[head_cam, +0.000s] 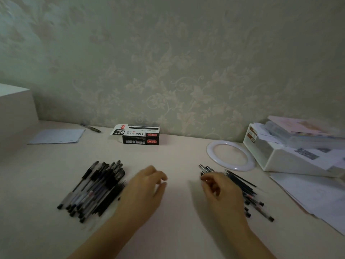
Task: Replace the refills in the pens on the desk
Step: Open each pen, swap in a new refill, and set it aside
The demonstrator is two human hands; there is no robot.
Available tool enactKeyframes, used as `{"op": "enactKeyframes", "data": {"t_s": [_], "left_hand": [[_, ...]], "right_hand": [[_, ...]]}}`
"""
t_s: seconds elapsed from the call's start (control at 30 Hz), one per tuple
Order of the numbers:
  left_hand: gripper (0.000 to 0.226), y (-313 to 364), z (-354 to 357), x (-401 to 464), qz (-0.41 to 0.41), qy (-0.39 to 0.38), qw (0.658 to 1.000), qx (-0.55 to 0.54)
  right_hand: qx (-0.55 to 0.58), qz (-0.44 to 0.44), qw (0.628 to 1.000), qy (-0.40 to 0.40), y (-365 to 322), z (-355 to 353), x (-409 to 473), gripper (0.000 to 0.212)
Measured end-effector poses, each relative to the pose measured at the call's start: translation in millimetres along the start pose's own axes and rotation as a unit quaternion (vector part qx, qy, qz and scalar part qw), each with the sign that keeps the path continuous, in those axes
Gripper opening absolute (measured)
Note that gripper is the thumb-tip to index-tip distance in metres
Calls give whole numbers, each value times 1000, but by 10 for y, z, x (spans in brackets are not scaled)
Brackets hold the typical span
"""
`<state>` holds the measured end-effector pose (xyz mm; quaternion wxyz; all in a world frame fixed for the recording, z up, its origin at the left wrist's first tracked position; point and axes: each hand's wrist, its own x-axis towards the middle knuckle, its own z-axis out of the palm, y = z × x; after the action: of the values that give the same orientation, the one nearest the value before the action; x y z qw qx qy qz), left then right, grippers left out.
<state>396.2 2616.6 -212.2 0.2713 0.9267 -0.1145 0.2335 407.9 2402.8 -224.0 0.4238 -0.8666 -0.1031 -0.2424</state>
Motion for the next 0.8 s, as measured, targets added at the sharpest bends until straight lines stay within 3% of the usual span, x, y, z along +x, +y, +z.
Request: {"op": "enactKeyframes", "data": {"t_s": [0.1, 0.27, 0.47, 0.57, 0.63, 0.8], "left_hand": [[11, 51, 121, -47, 23, -52, 997, -51], [13, 19, 140, -48, 26, -75, 993, -86], [13, 24, 139, -51, 19, -85, 992, -91], [12, 16, 144, -46, 19, -82, 992, -95], [11, 13, 153, -43, 20, -76, 992, -97], [28, 29, 183, -28, 30, -60, 992, -111]], "right_hand": [[-113, 12, 993, 23, 65, -104, 24, 10], [-230, 57, 971, -31, 80, -107, -6, 11], [-267, 42, 961, -61, 61, -105, 1, 7], [-119, 38, 992, -18, 44, -62, 26, 3], [34, 89, 995, 6, 8, -23, 55, 3], [275, 212, 936, -54, -26, 136, 61, 13]]}}
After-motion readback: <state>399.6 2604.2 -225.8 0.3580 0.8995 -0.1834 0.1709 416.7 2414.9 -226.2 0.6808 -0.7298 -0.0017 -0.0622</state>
